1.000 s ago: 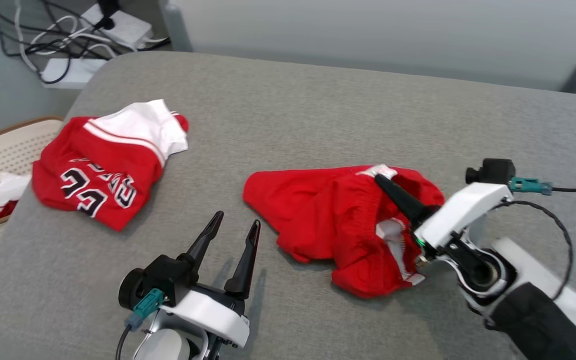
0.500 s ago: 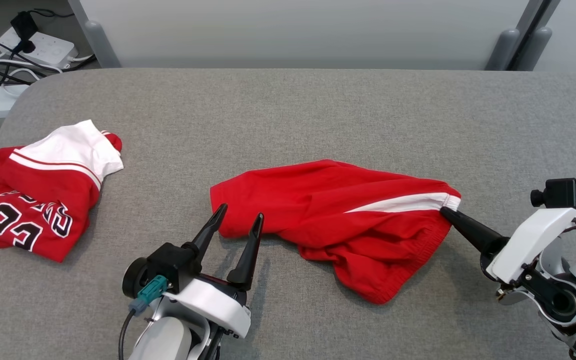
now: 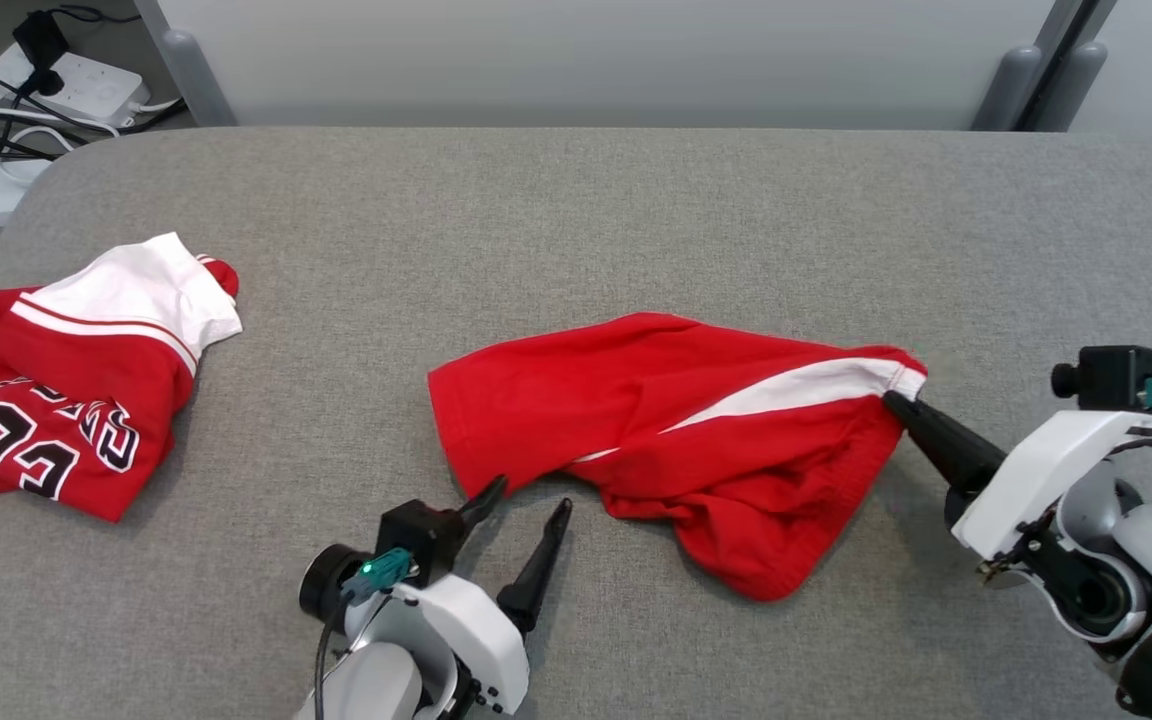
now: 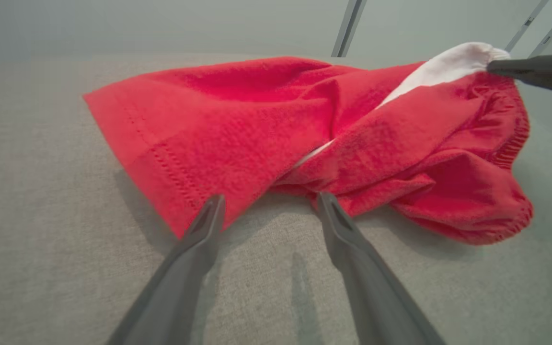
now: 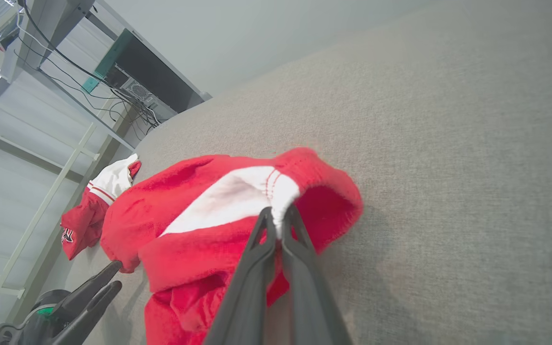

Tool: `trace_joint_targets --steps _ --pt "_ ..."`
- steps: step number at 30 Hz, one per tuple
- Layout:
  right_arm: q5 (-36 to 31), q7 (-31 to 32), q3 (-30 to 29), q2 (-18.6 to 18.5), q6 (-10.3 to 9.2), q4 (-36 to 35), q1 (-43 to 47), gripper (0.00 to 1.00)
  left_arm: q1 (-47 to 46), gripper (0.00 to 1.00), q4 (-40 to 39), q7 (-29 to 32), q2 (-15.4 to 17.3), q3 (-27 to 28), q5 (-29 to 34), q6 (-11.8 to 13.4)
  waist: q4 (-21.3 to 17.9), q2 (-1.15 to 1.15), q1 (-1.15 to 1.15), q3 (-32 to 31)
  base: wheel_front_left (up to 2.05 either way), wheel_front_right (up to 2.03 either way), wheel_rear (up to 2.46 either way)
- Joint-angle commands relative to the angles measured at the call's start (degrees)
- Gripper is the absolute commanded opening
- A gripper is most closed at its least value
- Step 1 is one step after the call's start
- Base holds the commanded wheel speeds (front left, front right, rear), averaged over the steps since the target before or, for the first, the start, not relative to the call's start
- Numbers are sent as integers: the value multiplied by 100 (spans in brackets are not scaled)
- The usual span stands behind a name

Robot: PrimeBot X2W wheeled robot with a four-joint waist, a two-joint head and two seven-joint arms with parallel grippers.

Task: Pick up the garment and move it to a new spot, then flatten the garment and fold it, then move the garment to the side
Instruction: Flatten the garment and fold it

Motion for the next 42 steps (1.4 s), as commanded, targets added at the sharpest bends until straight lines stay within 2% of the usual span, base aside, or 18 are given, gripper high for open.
trace_joint_targets --steps 1,9,15,20,21,22,23,24,30,35,42 --pt "-27 -63 31 -53 26 -87 -29 0 -328 100 -49 -33 32 62 -46 -59 -12 0 0 14 0 0 0" --pt "-18 -37 133 104 26 -86 -153 0 -982 100 521 -34 32 -780 53 -83 -150 0 0 129 0 0 0" --pt "-20 -60 196 186 26 -113 -261 0 -1364 100 1153 -34 32 -1045 121 70 -324 0 0 180 0 0 0" --pt "-1 -65 257 226 26 -177 -306 0 -1625 100 1391 -34 32 -1228 216 69 -397 0 0 204 0 0 0" --pt "17 -65 261 233 26 -187 -312 0 -1662 93 1364 -34 32 -1240 230 67 -407 0 0 204 0 0 0" --pt "28 -63 268 233 26 -191 -318 0 -1683 66 1342 -34 32 -1252 249 67 -412 0 0 203 0 0 0" --pt "34 -63 276 232 26 -190 -324 0 -1694 26 1298 -34 32 -1261 265 59 -412 0 0 201 0 0 0" --pt "43 -67 281 231 26 -187 -327 0 -1699 0 1266 -34 32 -1277 289 51 -410 0 0 195 0 0 0" --pt "121 -136 267 259 26 -131 -369 0 -1722 0 972 -34 50 -1218 429 -5 -339 0 0 145 0 0 0" --pt "117 -253 189 236 26 -108 -546 0 -1931 0 652 -35 278 -985 493 -39 -251 0 0 89 0 0 0" --pt "-146 -809 -15 383 26 4 -1312 0 -2918 0 286 -35 1087 -641 679 -93 -93 0 0 -95 0 0 0"
